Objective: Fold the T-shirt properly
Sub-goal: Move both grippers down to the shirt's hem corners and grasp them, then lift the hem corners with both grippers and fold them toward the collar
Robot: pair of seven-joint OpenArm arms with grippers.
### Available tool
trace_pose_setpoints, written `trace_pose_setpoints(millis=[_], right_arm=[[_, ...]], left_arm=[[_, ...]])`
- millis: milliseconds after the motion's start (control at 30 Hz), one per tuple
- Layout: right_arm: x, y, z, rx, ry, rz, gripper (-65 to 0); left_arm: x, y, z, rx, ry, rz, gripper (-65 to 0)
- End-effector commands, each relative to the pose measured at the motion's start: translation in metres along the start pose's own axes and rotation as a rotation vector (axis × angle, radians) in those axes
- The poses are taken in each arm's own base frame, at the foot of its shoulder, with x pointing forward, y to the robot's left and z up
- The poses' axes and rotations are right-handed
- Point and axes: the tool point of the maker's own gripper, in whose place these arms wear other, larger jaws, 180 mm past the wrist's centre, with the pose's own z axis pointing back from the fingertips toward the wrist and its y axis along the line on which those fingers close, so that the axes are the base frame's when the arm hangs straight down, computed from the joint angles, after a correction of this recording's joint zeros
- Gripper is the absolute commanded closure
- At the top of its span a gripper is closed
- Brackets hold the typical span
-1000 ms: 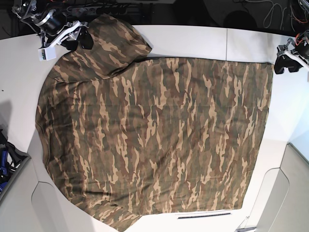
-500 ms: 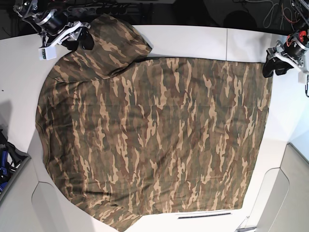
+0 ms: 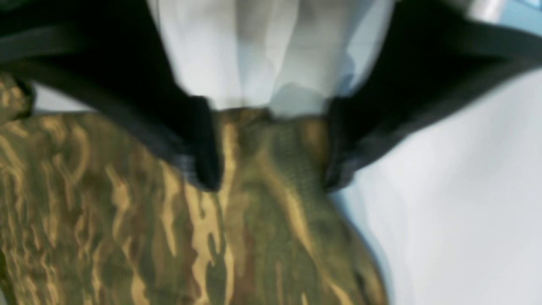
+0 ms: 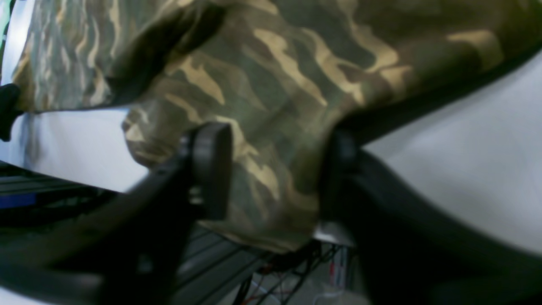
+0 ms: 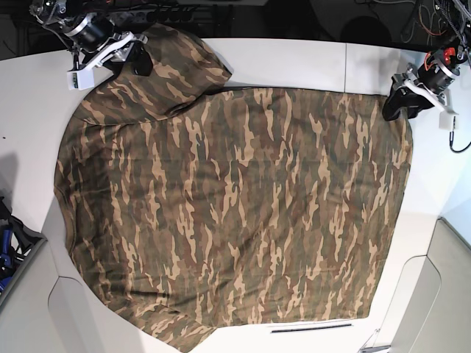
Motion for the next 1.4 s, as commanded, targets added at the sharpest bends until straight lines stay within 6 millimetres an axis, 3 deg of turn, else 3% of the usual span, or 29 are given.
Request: trace_pose_setpoints(millis=[0, 133, 400, 500, 733, 1000, 1200, 1367], right_arm=[[0.002, 0.002, 0.001, 0.005, -0.007, 0.007, -18.9], [0.005, 0.002, 0.001, 0.007, -0.014, 0.010, 0.0], [0.025, 0.006, -0.003, 0.020, -0.046, 0.035, 0.0], [0.040, 0.012, -0.002, 0.066, -0.084, 0.022, 0.0], [0.108, 0.014, 0.011, 0.144, -0.287, 0.026, 0.0], [0.180, 0.019, 0.014, 0.141, -0.418, 0.116, 0.0], [0.228, 0.022, 0.014, 0.101, -0.505, 0.191, 0.0], [0.267, 0.012, -0.001, 0.071, -0.535, 0.195, 0.0]], left_arm=[[-0.009, 0.004, 0.001, 0.018, 0.060, -0.019, -23.1], [0.003, 0.002, -0.002, 0.007, 0.036, -0.035, -0.3], [0.031, -0.011, -0.004, -0.046, -0.020, -0.108, 0.0], [0.050, -0.016, 0.002, -0.048, -0.072, -0.135, 0.0], [0.113, -0.026, 0.024, -0.041, -0.256, -0.190, 0.0], [0.152, -0.040, 0.014, -0.048, -0.359, -0.220, 0.0], [0.179, -0.030, 0.003, 0.034, -0.433, -0.211, 0.0], [0.202, -0.016, -0.007, 0.055, -0.482, -0.168, 0.0]])
